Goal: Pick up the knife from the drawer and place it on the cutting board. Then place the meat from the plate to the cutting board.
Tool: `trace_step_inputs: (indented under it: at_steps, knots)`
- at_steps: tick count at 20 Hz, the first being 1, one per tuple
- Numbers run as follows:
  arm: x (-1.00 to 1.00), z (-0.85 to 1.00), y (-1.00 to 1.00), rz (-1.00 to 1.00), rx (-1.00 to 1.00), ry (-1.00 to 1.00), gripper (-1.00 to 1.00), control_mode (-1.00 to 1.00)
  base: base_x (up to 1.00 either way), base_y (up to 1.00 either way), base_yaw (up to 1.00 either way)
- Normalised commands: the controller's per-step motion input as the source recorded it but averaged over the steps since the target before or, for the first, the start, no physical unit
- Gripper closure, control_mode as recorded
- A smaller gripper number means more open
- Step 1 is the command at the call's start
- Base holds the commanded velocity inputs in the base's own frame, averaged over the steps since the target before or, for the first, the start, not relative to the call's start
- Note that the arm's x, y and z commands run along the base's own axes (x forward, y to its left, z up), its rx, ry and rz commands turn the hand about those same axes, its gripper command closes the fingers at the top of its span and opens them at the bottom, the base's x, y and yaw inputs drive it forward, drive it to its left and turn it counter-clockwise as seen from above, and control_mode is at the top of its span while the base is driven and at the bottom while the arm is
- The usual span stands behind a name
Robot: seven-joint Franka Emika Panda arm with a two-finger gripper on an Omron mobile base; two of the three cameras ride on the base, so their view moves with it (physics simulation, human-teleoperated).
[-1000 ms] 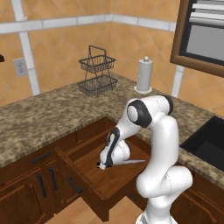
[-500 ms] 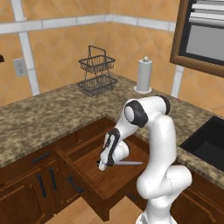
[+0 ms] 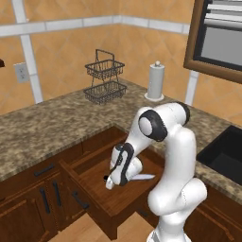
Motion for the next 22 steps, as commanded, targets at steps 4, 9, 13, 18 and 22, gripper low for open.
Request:
trace_step_inputs:
  at_steps: [4, 9, 13, 18, 22]
  knots:
    - [-0.04, 1.0, 0.36, 0.19, 0.0, 0.0, 1.0, -1.0, 0.0, 0.0, 0.0]
    - [0.0, 1.0, 0.39, 0.3, 0.0, 0.03, 1.0, -1.0, 0.0, 0.0, 0.0]
    - [0.26, 1.0, 0.03, 0.15, 0.0, 0.0, 1.0, -1.0, 0.0, 0.0, 0.0]
    - [0.94, 1.0, 0.0, -0.04, 0.0, 0.04, 1.0, -1.0, 0.0, 0.0, 0.0]
    - [-0.03, 1.0, 0.73, -0.06, -0.05, 0.38, 1.0, -1.0, 0.0, 0.0, 0.0]
